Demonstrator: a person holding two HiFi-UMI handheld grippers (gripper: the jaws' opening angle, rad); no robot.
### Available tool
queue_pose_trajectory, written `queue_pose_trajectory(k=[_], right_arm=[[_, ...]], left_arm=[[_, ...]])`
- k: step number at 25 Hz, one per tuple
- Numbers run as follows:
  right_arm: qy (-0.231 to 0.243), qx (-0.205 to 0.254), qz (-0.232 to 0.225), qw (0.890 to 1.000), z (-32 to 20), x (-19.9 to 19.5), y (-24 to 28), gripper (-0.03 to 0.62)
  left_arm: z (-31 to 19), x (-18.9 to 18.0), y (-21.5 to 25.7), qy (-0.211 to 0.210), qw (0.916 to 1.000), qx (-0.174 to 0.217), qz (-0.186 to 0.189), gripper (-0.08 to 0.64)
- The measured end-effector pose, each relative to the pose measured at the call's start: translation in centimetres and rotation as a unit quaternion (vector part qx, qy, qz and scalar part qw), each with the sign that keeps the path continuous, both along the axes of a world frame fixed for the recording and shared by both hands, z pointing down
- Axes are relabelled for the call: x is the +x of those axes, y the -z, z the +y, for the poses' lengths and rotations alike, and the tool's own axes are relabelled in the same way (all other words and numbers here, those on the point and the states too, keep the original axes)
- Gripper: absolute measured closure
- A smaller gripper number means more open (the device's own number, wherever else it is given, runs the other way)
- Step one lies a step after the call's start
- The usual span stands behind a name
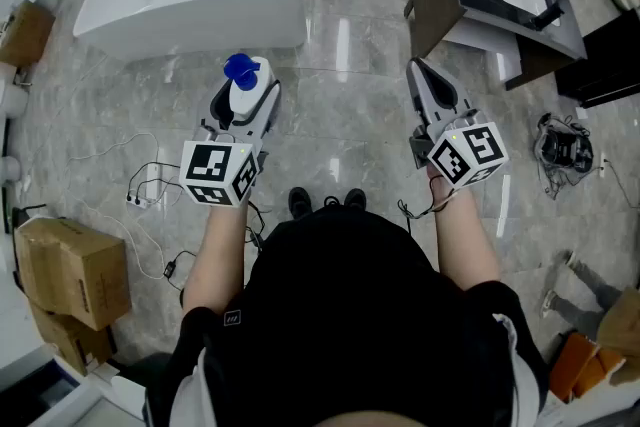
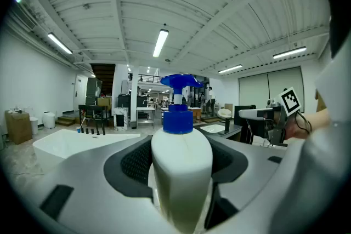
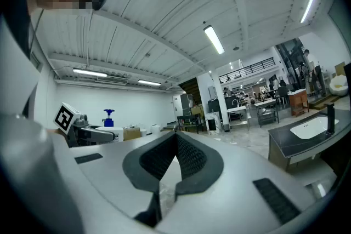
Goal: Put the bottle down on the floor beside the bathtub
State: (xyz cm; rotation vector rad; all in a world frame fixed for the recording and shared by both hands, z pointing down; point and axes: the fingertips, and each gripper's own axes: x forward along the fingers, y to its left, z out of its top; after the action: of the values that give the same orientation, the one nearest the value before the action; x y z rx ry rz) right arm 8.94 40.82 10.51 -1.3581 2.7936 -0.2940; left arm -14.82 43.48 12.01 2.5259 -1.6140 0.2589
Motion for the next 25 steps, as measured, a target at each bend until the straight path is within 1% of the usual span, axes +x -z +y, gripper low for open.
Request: queue_pose_trajectory(k=[5, 8, 12, 19, 25], right_arm=[[-0.001, -0.005, -0.001, 1.000, 0.2, 0.0, -0.4, 0.565], [-0.001, -0.005, -0.001, 1.000, 0.3, 0.8, -0.5, 0.565], [-0.011, -0.008, -0.004, 1.000, 0.7, 3.1, -0.8, 0.565], [-0.006, -0.020, -0.039, 0.999, 0.6, 7.6, -1.4, 0.565], [0.000, -0.035, -0.059, 0.998, -0.2, 9.6, -2.4, 0.565]], left_arm=[[0.1, 0.6, -0.5, -0.008, 0.9999, -0.007, 0.001, 0.284], [-0.1, 1.4, -0.9, -0.007, 0.9999, -0.010, 0.002, 0.284], [0.3, 3.1, -1.2, -0.008, 0.9998, -0.017, 0.001, 0.284], [1.3, 6.5, -1.6, 0.005, 0.9997, -0.023, 0.002, 0.284], [1.2, 8.4, -2.7, 0.008, 0.9994, -0.035, -0.002, 0.284]])
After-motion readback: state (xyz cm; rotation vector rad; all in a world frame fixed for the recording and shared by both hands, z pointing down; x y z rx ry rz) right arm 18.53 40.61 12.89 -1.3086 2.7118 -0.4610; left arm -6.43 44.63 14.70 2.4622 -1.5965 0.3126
